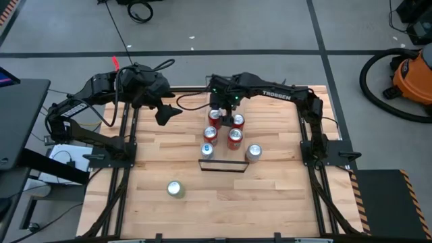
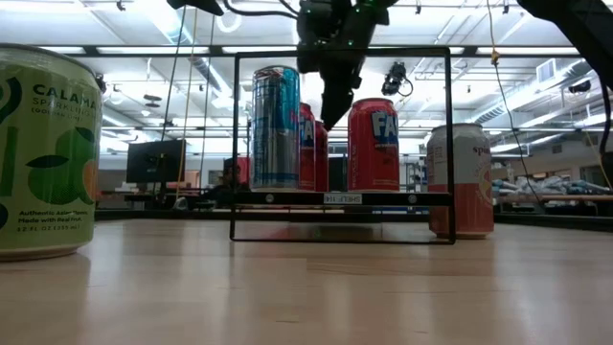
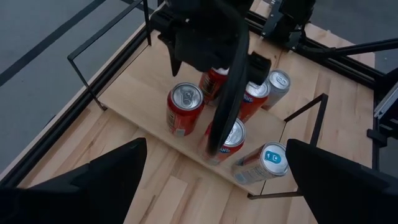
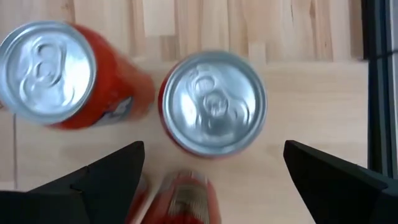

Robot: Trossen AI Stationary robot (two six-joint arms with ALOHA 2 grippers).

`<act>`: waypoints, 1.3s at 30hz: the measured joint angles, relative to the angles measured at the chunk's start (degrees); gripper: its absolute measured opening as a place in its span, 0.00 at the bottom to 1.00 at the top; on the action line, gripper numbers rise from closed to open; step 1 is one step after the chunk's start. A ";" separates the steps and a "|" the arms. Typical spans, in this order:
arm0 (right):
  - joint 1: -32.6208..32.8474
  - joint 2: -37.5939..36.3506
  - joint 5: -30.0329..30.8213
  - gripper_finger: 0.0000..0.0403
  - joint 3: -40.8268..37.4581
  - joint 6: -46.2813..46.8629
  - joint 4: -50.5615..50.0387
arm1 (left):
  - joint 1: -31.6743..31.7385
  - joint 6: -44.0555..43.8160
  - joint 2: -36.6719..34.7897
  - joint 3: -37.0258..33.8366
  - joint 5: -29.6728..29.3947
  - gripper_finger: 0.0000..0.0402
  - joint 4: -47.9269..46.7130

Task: Place canned beverage on shelf
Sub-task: Adjust the right red black soda can on the shelf

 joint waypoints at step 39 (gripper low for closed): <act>0.48 -23.19 3.45 0.96 -32.33 10.32 15.01 | 0.01 0.36 0.00 0.00 -0.43 0.99 -0.01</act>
